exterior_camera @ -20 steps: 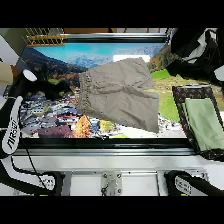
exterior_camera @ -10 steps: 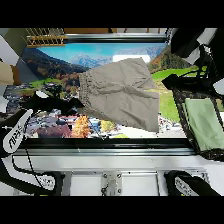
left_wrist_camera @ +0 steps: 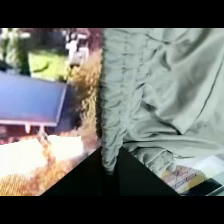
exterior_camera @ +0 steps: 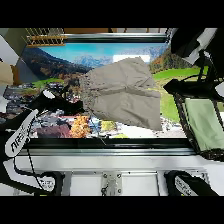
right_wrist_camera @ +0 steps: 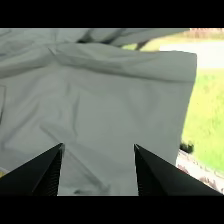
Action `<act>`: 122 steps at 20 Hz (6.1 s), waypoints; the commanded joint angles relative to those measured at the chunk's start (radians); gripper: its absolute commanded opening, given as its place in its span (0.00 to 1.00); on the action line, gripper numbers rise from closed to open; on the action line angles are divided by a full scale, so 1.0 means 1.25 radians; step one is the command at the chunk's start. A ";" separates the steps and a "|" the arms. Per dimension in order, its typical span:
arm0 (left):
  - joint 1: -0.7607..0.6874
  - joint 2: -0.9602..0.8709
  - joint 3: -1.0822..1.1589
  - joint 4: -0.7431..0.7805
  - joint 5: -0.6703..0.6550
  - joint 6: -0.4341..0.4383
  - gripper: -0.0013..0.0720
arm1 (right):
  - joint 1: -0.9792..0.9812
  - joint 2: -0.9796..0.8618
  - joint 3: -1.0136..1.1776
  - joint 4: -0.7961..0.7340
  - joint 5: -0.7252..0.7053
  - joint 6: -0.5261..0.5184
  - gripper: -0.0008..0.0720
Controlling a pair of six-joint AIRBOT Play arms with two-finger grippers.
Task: Fold the clothes and pants, and hang the long-sleeved shirts on hangers.
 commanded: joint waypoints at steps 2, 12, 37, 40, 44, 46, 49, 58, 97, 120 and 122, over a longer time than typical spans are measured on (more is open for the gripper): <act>-0.006 0.091 -0.071 0.042 0.000 0.002 0.03 | -0.065 0.033 -0.170 -0.136 0.118 0.262 0.65; -0.007 0.142 -0.144 0.050 0.017 0.002 0.04 | -0.031 0.036 -0.591 0.166 -0.223 0.328 0.90; -0.139 0.699 0.285 0.046 -0.149 -0.183 0.03 | 0.032 0.190 0.515 -0.187 -0.163 0.056 0.02; -0.258 0.789 0.299 0.054 -0.113 -0.295 0.03 | 0.032 0.204 0.598 -0.183 -0.166 0.056 0.02; -0.410 0.818 0.298 0.209 -0.107 -0.474 0.03 | 0.033 0.180 0.618 -0.087 -0.170 0.055 0.02; -0.476 0.786 0.299 0.362 -0.172 -0.587 0.03 | 0.034 0.130 0.618 -0.010 -0.162 0.055 0.02; -0.529 0.679 0.298 0.537 -0.296 -0.640 0.03 | 0.074 -0.005 0.618 0.045 -0.120 0.052 0.01; -0.241 0.226 0.299 0.549 0.003 -0.555 0.04 | 0.155 -0.443 0.618 0.002 -0.131 0.059 0.02; 0.093 0.266 -0.133 0.157 -0.217 -0.081 0.83 | 0.296 0.004 -0.226 -0.151 0.185 0.153 0.92; -0.327 0.450 -0.079 0.147 -0.008 -0.231 0.04 | -0.102 -0.396 -0.330 0.478 0.044 -0.356 0.99; -0.326 0.444 -0.079 0.147 -0.008 -0.243 0.04 | -0.033 -0.404 -0.312 0.513 0.038 -0.360 0.99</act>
